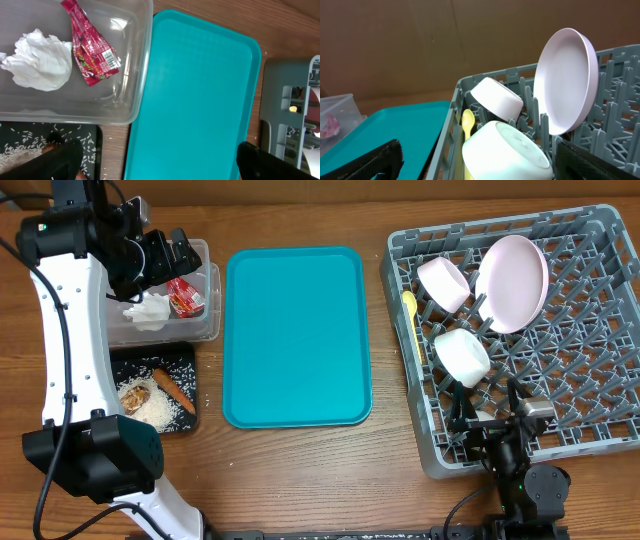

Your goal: Sort waste into correct bins and load items into the dishwasher

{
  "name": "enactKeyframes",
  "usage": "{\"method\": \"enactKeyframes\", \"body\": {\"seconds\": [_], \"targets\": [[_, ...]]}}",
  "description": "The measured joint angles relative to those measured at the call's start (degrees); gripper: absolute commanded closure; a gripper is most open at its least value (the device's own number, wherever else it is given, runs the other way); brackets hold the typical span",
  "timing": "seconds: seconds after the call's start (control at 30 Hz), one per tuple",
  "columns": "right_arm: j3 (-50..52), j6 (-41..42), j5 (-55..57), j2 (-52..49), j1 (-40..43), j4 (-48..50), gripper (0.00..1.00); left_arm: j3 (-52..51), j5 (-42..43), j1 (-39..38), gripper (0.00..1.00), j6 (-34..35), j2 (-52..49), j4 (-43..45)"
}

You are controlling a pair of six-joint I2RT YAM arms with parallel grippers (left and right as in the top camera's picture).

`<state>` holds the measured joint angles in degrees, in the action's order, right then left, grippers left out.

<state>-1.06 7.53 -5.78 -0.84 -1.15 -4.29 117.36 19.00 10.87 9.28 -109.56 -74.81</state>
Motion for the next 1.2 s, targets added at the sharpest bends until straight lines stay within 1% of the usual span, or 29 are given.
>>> {"method": "enactKeyframes", "body": {"seconds": [0.6, 0.8, 1.0, 1.1, 1.2], "targets": [[0.0, 0.0, 0.0, 0.0, 0.0, 0.0, 0.0, 0.0, 0.0, 0.0, 0.0, 0.0, 0.0, 0.0], [0.0, 0.0, 0.0, 0.0, 0.0, 0.0, 0.0, 0.0, -0.1, -2.4, 0.0, 0.0, 0.9, 0.0], [0.0, 0.0, 0.0, 0.0, 0.0, 0.0, 0.0, -1.1, -0.2, -7.5, 0.0, 0.0, 7.9, 0.2], [0.0, 0.0, 0.0, 0.0, 0.0, 0.0, 0.0, -4.2, -0.2, -10.4, 0.0, 0.0, 13.5, 0.1], [0.0, 0.0, 0.0, 0.0, 0.0, 0.0, 0.0, -10.3, -0.2, -13.9, 0.0, 0.0, 19.3, 0.3]]}}
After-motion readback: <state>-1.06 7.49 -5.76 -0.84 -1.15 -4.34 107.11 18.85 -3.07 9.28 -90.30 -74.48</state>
